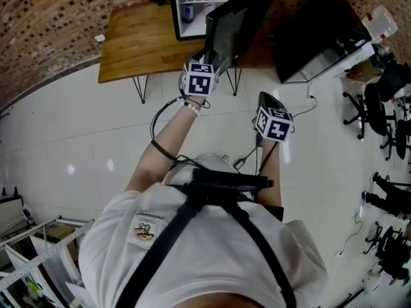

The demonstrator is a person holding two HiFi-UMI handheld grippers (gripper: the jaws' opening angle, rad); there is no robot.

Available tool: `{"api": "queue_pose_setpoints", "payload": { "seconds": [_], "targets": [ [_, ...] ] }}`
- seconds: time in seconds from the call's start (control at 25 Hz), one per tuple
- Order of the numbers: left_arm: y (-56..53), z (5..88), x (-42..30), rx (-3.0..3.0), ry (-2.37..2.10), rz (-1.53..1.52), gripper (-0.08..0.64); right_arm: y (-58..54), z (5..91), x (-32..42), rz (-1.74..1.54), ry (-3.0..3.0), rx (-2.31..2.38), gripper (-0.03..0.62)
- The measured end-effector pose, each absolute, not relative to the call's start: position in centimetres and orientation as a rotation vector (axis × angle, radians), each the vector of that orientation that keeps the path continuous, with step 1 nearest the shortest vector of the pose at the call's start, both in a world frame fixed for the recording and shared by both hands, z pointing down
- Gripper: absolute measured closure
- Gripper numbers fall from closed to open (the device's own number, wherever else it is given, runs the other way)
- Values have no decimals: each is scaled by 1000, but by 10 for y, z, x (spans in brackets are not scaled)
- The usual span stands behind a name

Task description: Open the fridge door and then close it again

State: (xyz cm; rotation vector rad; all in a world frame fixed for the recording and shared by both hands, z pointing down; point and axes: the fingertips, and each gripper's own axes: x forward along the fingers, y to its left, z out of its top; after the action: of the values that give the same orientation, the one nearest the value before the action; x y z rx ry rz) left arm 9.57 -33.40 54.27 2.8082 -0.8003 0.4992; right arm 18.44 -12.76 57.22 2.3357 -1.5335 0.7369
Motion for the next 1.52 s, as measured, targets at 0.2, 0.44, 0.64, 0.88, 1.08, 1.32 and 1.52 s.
{"api": "queue_pose_setpoints", "payload": {
  "seconds": [0.2,0.44,0.64,0.88,1.08,1.32,1.52],
  "targets": [
    [-360,543,90,2803,-818,502,387,-141,573,176,755,-1516,2349,574],
    [-400,544,79,2808,-839,506,374,-159,575,165,768,-1488,2361,574],
    [-437,544,69,2803,-884,503,373,-168,576,161,779,-1453,2378,574],
    [-482,545,70,2811,-881,505,373,-177,580,159,792,-1425,2378,574],
    [-519,544,70,2804,-881,508,371,-178,584,157,810,-1385,2391,574],
    [-554,547,75,2807,-838,509,373,-186,586,156,830,-1358,2390,574],
    [-583,546,82,2836,-785,483,373,-201,584,147,832,-1379,2377,574]
  ]
}}
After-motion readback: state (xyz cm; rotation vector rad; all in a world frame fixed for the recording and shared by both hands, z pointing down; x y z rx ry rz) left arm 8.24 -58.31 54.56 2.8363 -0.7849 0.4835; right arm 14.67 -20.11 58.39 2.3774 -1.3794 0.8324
